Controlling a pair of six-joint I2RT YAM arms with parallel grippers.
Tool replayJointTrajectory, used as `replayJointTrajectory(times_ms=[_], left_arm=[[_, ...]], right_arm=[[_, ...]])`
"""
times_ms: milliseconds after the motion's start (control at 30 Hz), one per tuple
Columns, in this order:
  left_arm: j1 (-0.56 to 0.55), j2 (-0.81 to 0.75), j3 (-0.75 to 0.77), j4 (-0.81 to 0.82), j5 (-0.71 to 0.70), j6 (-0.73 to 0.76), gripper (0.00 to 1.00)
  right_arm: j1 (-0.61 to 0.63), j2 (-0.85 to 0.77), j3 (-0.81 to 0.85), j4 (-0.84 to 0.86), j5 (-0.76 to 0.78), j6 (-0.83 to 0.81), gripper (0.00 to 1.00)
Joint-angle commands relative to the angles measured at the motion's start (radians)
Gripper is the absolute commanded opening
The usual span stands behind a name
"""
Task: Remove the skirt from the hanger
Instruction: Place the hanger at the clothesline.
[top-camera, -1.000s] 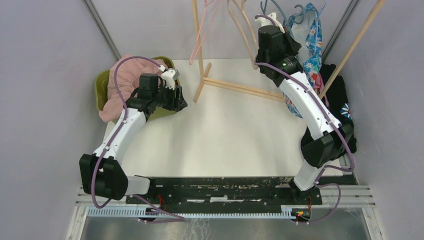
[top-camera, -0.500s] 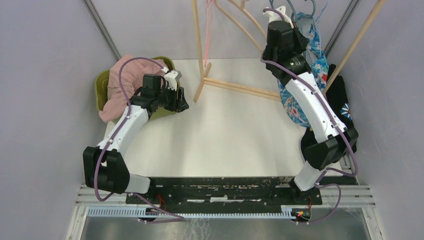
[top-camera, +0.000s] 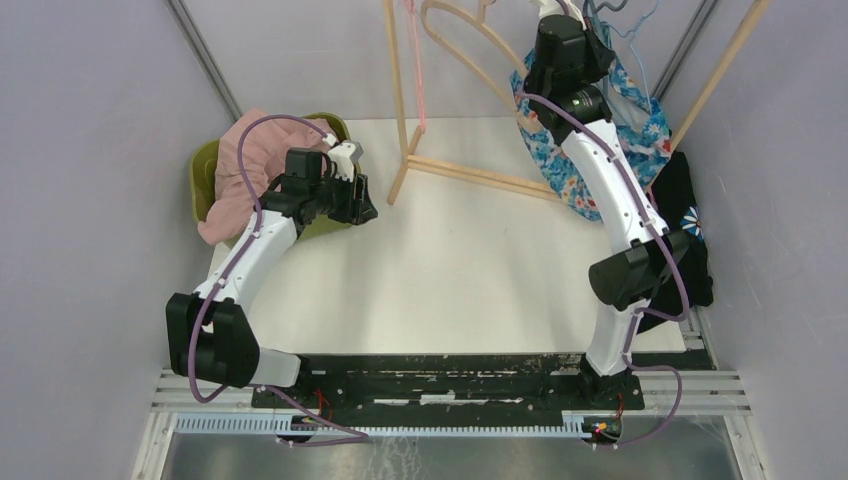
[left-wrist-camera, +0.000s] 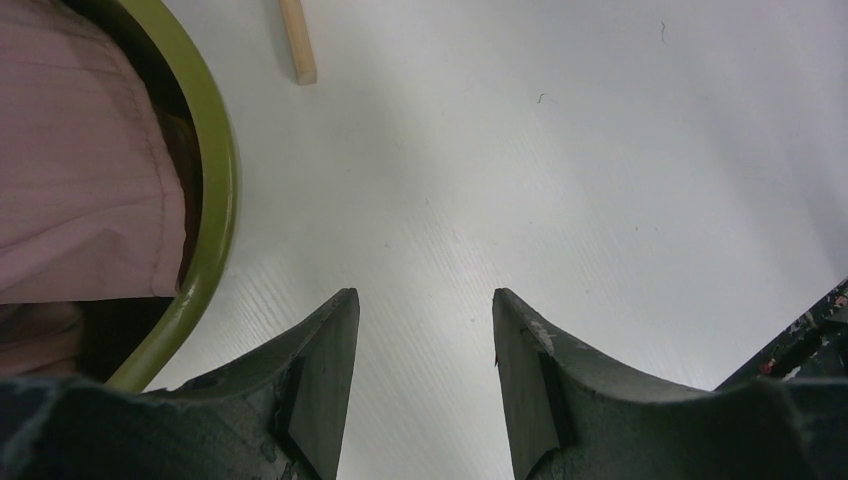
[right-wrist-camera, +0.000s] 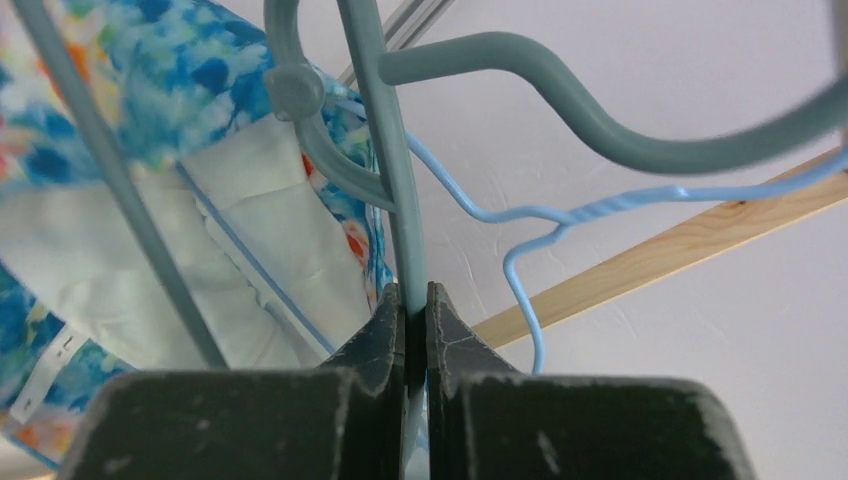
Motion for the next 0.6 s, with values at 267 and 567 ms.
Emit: replayJointTrajectory(times_ms=[267,567], left_arm=[[-0.004,0.015,0.049,0.007,-0.018,0.040,0.58],[-0.004,0.036,0.063,0.006,-0.019,0.040,0.58]], right_arm=[[-0.074,0.154,0.207,-0.057,-0.068,0.127,0.01],[-0.065,0.150,0.129,-0.218,-0.114,0.237,0.12]])
